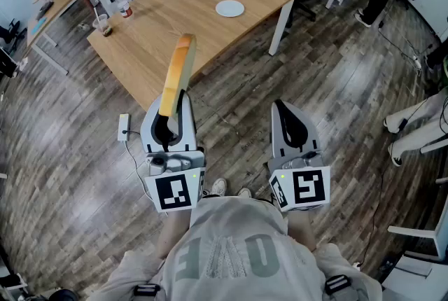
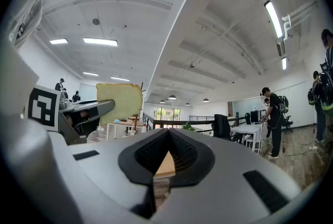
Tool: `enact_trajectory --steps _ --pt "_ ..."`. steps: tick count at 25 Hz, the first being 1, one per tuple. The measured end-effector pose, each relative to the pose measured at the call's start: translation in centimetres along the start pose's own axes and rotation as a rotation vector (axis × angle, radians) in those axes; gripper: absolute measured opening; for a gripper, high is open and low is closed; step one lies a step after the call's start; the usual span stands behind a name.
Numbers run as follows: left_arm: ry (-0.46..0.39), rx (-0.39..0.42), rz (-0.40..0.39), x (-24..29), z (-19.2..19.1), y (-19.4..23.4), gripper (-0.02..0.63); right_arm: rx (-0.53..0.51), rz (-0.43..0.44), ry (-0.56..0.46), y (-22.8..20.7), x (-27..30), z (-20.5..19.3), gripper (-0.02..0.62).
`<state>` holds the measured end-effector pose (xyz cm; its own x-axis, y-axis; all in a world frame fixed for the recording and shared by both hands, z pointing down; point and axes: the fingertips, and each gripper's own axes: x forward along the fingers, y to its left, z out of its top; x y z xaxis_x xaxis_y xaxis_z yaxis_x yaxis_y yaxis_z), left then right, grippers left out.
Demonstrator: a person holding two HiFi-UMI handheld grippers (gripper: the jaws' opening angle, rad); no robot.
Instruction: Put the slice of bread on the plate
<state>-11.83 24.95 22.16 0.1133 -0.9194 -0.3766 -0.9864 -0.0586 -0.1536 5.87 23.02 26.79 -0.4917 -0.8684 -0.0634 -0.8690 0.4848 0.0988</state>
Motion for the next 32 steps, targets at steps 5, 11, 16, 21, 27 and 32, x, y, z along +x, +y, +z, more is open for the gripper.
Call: enact_trajectory --steps 5,11,16,21,27,32 --pt "0.001 0.011 0.008 0.1 -0.2 0.3 0.091 -0.009 -0.008 0.0 -0.3 0.3 -0.1 0.017" --pt "0.009 0.007 0.007 0.7 -0.7 0.5 0.091 -0.013 -0.01 0.013 -0.5 0.8 -0.5 0.017" --pt "0.018 -0.004 0.001 1.0 -1.2 0.6 0.091 -0.02 -0.013 0.018 -0.6 1.1 -0.6 0.017" --pt "0.024 -0.011 0.012 0.9 -1.8 1.6 0.091 -0.008 -0.028 0.019 -0.6 1.5 -0.8 0.017" --pt "0.022 -0.009 0.04 1.1 -2.8 5.1 0.091 -0.013 -0.016 0.031 1.3 3.4 -1.2 0.017" --pt "0.011 -0.004 0.016 1.5 -4.3 6.9 0.091 -0.082 -0.047 0.091 2.5 4.1 -2.9 0.017"
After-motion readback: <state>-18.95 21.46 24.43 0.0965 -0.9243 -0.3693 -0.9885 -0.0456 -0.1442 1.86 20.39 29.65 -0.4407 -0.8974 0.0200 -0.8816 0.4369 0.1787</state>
